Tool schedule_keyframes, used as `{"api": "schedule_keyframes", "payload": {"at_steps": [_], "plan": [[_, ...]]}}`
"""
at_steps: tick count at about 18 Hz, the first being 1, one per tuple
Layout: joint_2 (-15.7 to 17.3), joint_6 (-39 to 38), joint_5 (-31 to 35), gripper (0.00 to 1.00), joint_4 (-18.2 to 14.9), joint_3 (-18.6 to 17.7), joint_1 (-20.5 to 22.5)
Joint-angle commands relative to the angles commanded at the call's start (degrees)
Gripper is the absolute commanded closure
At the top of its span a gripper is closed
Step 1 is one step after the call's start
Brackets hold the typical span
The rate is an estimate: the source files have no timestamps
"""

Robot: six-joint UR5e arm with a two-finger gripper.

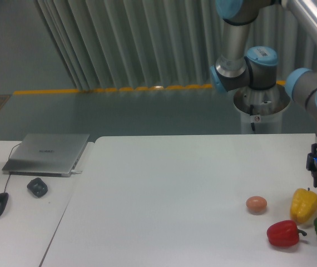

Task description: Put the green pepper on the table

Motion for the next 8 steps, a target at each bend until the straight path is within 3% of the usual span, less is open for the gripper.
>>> {"api": "schedule_keyframes", "payload": {"at_steps": [4, 8], "plan": [[2.46, 3.60, 0.00, 0.00, -4.40, -0.09, 0.44], [3.35, 4.40, 0.00, 0.00, -4.93, -1.40, 0.53]]}}
